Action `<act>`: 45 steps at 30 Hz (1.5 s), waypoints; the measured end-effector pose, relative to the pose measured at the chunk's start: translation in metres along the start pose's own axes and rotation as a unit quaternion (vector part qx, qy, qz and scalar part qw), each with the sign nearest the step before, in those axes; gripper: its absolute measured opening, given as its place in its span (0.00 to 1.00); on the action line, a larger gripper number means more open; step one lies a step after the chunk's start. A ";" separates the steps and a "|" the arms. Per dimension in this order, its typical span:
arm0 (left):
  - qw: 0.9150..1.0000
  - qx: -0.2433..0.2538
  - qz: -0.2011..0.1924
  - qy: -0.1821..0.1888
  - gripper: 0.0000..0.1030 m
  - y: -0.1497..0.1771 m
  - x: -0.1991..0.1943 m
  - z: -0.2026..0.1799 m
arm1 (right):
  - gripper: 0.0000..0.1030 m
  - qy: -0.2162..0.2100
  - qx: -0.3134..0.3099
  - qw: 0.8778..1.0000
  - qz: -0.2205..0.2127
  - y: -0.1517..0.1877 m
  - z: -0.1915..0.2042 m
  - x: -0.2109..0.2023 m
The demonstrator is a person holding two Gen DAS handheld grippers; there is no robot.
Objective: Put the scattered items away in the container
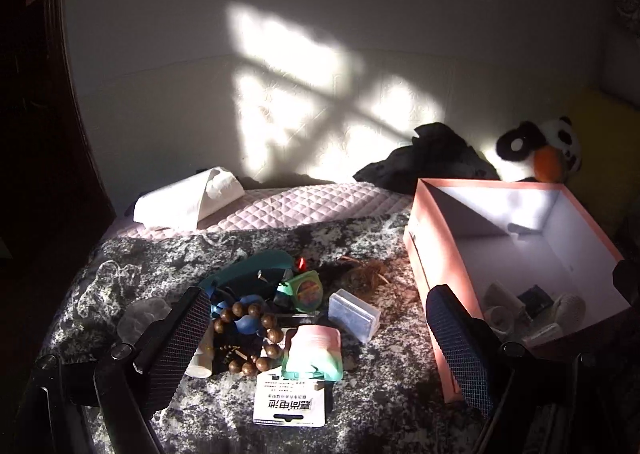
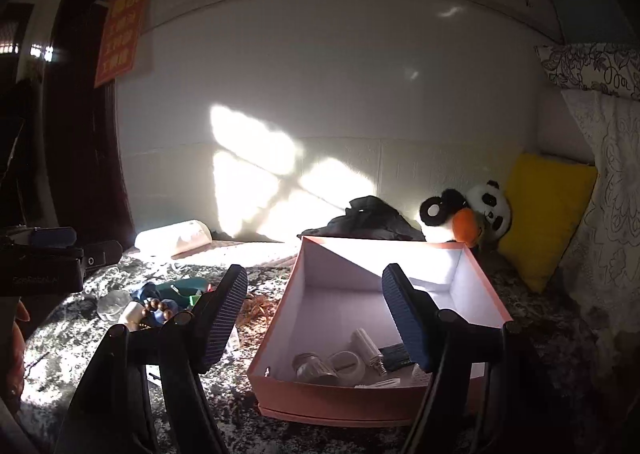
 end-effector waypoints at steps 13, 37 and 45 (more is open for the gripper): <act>0.992 -0.046 0.091 -0.080 0.89 0.120 0.009 0.141 | 0.71 -0.102 -0.112 0.984 0.090 0.094 0.156 0.020; 0.983 -0.059 0.171 -0.019 0.89 0.158 0.156 0.135 | 0.71 -0.134 -0.032 0.959 0.249 0.175 0.182 0.177; 0.978 -0.075 0.194 -0.004 0.88 0.166 0.197 0.132 | 0.71 -0.133 -0.013 0.953 0.271 0.186 0.185 0.219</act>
Point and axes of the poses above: each gripper's, at about its wrist camera, not at the fingertips, and x roughly the way its jaws point, z to its left, y to its underside, the point moved 8 cm from there along x, roughly the way its jaws point, and after that the axes turned 6 degrees about -z, right-handed, at the moved point
